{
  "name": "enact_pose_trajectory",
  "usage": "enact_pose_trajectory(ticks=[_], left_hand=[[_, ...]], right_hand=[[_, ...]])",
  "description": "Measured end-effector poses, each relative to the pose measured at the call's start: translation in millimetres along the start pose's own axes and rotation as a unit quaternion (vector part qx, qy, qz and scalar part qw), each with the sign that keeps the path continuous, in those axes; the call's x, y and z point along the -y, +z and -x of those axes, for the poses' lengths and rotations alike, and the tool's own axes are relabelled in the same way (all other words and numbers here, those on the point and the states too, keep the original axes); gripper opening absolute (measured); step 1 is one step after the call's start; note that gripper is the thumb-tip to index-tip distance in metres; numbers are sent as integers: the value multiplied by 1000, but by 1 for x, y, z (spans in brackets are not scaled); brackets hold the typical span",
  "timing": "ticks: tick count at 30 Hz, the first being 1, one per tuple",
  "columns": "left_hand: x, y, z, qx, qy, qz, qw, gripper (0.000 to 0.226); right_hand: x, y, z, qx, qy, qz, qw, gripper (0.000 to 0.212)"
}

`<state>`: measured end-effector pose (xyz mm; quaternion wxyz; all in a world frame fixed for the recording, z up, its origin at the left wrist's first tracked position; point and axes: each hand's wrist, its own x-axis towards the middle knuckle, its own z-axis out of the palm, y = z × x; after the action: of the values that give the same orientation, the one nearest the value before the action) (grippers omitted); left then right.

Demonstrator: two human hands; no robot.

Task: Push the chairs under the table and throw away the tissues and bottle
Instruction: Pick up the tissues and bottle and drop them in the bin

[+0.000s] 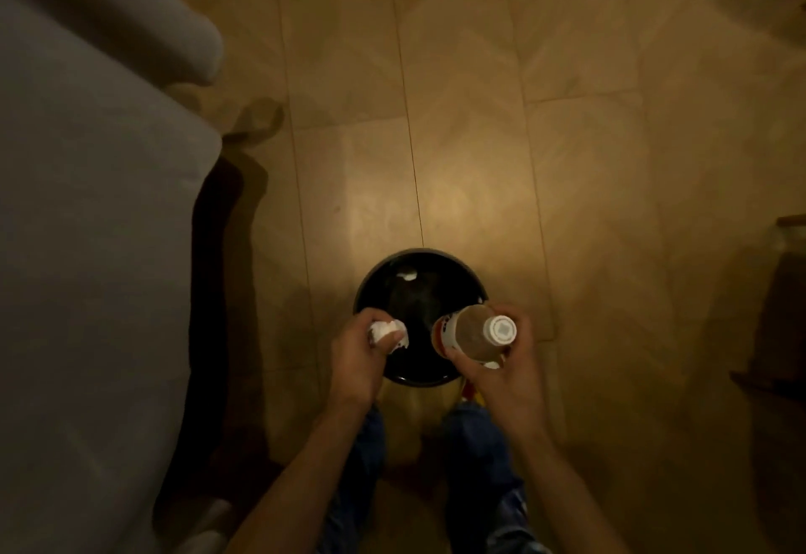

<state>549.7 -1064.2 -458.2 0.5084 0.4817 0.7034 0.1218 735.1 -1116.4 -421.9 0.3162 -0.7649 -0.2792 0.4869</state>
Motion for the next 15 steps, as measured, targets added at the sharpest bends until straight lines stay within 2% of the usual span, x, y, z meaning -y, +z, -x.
enact_pose_trajectory(ticks=[10,15], left_hand=[[76,68,-88,3,39,-69,997,11],[95,85,-110,3,34,-92,995,21]], right_hand=[[-97,56,-62,-8,-6,56,998,77],[-121,66,-82,-2,2,69,998,81]])
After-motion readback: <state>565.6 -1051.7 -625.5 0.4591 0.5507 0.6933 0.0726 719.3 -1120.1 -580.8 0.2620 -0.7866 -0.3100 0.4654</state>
